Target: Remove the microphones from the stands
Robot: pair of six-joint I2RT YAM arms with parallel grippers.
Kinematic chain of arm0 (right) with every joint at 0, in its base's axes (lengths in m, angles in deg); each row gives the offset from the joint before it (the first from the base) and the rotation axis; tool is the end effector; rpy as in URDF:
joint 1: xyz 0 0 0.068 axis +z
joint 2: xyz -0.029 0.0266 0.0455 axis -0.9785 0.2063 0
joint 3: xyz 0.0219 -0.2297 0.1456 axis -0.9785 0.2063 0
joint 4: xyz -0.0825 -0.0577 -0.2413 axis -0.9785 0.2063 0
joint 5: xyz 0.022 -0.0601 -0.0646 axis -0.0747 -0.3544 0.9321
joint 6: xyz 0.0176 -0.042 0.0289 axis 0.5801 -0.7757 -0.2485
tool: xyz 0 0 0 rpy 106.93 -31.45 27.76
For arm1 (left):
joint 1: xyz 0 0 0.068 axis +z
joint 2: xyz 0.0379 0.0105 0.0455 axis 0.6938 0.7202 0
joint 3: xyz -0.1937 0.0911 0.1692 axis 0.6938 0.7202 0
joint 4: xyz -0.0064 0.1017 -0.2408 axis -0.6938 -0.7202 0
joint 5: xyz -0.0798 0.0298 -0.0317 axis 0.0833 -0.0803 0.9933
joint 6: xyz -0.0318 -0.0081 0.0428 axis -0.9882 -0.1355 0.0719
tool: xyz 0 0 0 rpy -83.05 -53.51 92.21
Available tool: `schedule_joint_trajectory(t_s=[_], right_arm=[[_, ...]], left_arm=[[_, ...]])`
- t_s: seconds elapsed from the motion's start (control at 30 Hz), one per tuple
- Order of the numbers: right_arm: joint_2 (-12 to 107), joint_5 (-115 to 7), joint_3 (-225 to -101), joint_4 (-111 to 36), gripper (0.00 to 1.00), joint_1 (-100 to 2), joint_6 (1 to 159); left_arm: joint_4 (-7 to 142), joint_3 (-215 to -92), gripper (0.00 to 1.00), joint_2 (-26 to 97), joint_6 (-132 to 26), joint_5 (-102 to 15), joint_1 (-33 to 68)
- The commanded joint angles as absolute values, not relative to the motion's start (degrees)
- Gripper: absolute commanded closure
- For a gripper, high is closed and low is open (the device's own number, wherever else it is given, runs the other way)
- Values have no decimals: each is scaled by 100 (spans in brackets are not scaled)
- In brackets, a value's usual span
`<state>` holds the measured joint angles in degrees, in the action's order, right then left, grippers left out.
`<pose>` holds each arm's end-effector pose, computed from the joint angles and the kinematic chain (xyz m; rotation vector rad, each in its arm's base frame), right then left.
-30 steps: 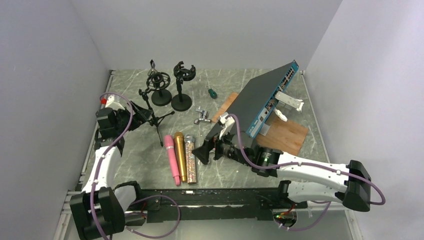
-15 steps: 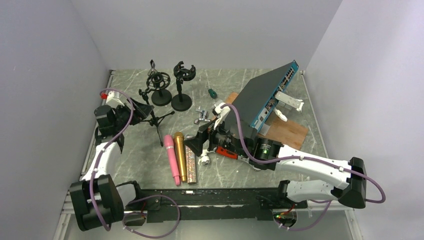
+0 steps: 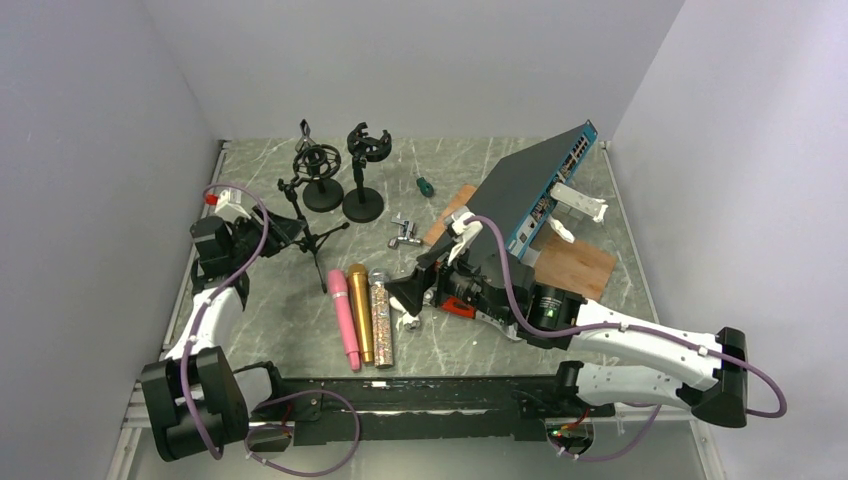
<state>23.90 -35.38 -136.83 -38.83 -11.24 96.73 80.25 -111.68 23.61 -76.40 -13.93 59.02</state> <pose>0.0995 0.2148 0.3490 -0.5148 1.7206 0.9983 0.2346 0.0407 0.2344 -0.3702 1.8741 -0.8530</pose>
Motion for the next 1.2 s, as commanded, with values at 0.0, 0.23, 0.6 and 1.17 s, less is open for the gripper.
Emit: schedule_joint_trajectory(t_s=[0.0, 0.23, 0.6, 1.17], right_arm=[[2165, -3355, -13600, -3996, 0, -1111, 9635], [2145, -3347, -13519, -4078, 0, -1111, 9675], [2365, -3429, -13566, -4154, 0, -1110, 9728], [2356, -3443, -13623, -4133, 0, -1109, 9712]], left_arm=[[8111, -11100, 48, 2218, -7511, -1302, 6009], [8725, -10927, 47, 2468, -7923, -861, 6255], [9958, -10744, 58, 3129, -8669, -294, 6405], [11069, -10578, 65, 3690, -9356, -128, 6415]])
